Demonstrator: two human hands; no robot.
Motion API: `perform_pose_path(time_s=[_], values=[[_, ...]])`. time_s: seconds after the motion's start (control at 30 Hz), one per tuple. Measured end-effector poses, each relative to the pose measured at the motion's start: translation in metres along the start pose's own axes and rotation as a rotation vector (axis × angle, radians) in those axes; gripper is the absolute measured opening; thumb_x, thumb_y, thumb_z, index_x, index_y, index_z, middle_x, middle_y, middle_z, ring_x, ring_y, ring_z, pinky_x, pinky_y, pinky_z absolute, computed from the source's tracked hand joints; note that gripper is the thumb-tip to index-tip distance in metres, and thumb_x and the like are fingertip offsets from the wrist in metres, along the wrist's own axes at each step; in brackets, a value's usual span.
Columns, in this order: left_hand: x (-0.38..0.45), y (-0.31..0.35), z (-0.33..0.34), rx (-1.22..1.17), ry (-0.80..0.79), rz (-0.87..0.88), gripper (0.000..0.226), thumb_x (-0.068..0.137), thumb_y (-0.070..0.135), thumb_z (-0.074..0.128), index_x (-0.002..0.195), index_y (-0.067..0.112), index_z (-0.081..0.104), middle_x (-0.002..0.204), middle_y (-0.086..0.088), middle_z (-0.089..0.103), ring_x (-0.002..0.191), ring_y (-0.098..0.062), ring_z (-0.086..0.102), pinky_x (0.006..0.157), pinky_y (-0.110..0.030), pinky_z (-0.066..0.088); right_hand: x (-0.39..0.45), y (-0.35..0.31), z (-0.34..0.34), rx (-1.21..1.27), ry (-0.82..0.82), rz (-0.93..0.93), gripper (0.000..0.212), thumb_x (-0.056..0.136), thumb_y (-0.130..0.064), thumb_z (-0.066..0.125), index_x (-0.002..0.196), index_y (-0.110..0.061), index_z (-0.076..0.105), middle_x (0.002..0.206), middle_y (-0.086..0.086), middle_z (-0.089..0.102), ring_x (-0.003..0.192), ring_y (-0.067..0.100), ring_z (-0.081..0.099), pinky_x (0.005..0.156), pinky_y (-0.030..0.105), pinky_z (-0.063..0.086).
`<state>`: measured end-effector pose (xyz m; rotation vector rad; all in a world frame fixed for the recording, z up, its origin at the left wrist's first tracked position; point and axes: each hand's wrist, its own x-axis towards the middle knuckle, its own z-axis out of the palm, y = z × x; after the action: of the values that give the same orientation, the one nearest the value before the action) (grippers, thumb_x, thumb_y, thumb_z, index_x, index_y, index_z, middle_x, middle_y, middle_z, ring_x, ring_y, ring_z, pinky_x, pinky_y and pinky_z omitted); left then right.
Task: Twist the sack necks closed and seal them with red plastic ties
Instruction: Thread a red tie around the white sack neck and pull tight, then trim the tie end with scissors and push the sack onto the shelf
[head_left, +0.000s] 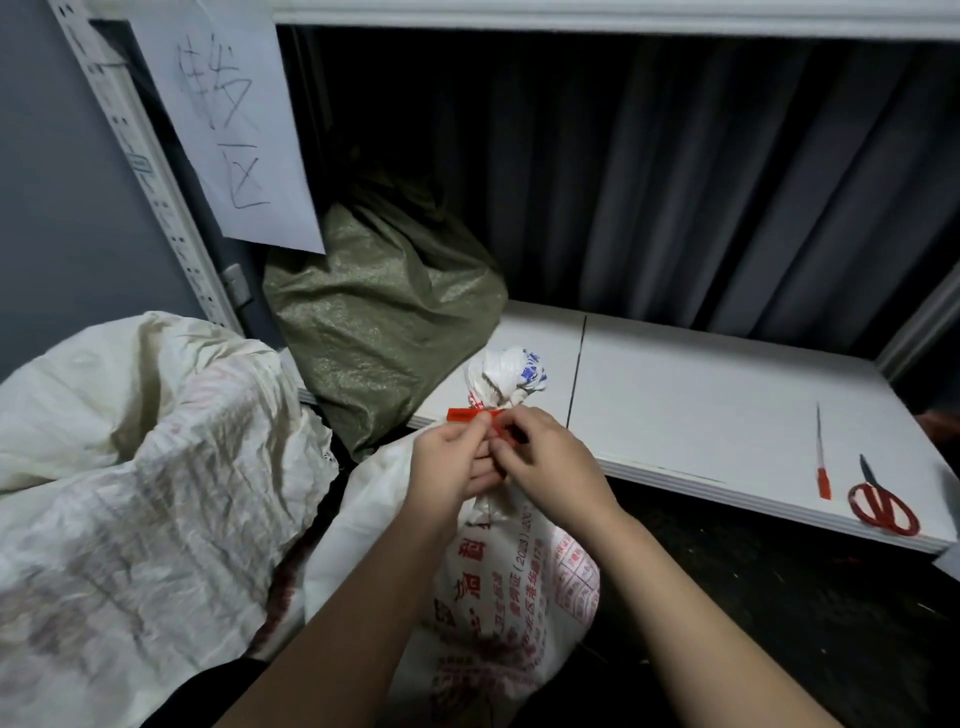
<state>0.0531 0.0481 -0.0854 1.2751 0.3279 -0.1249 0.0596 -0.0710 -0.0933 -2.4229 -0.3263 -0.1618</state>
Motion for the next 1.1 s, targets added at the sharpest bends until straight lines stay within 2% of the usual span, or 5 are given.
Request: perform_pose_path(time_s=[0.17, 0.3, 0.57, 0.83, 1.1], values=[[-0.007, -0.001, 0.027, -0.127, -0.014, -0.089, 0.019, 0.095, 0.006, 0.053, 0.097, -0.013, 0.058, 0.063, -0.034, 0.062, 0.032, -0.004, 0.054, 0.033, -0.011, 0.042, -0.017, 0.019, -0.036, -0.128, -0.067, -0.06, 0.034, 0.091, -0.038, 0.053, 0.124, -0.031, 0.053, 0.119, -0.01, 0.059, 0.105, 0.009, 0.056, 0.085, 0.029, 0.047], [0.004, -0.017, 0.058, -0.138, 0.017, -0.148, 0.011, 0.093, 0.008, 0.057, 0.083, 0.004, 0.06, 0.08, -0.012, 0.069, 0.064, -0.015, 0.069, 0.063, -0.023, 0.057, -0.024, 0.068, -0.077, 0.015, -0.077, 0.165, 0.022, 0.091, -0.033, 0.057, 0.109, -0.024, 0.065, 0.104, -0.006, 0.068, 0.094, 0.011, 0.062, 0.087, 0.031, 0.049], [0.032, -0.074, 0.151, -0.084, 0.001, -0.18, 0.017, 0.093, 0.008, 0.055, 0.077, 0.004, 0.059, 0.078, -0.009, 0.066, 0.056, -0.01, 0.068, 0.058, -0.019, 0.055, -0.058, 0.232, -0.13, -0.027, -0.006, 0.604, 0.012, 0.088, -0.028, 0.055, 0.084, -0.023, 0.066, 0.092, -0.001, 0.072, 0.093, 0.02, 0.064, 0.082, 0.03, 0.049], [0.068, -0.133, 0.219, -0.009, 0.185, -0.036, 0.007, 0.091, 0.011, 0.059, 0.09, 0.004, 0.061, 0.082, -0.01, 0.069, 0.053, -0.007, 0.068, 0.049, -0.018, 0.052, -0.077, 0.393, -0.157, -0.221, 0.216, 0.925, 0.025, 0.092, -0.018, 0.05, 0.109, -0.008, 0.064, 0.109, 0.016, 0.066, 0.101, 0.035, 0.061, 0.083, 0.04, 0.05], [0.096, -0.171, 0.231, 0.052, 0.255, 0.088, 0.023, 0.093, 0.014, 0.056, 0.107, -0.004, 0.06, 0.093, -0.013, 0.072, 0.06, -0.011, 0.068, 0.051, -0.017, 0.05, -0.068, 0.485, -0.147, -0.483, 0.094, 1.099, 0.046, 0.099, -0.035, 0.036, 0.14, -0.015, 0.036, 0.144, 0.023, 0.032, 0.133, 0.039, 0.03, 0.106, 0.05, 0.031]])
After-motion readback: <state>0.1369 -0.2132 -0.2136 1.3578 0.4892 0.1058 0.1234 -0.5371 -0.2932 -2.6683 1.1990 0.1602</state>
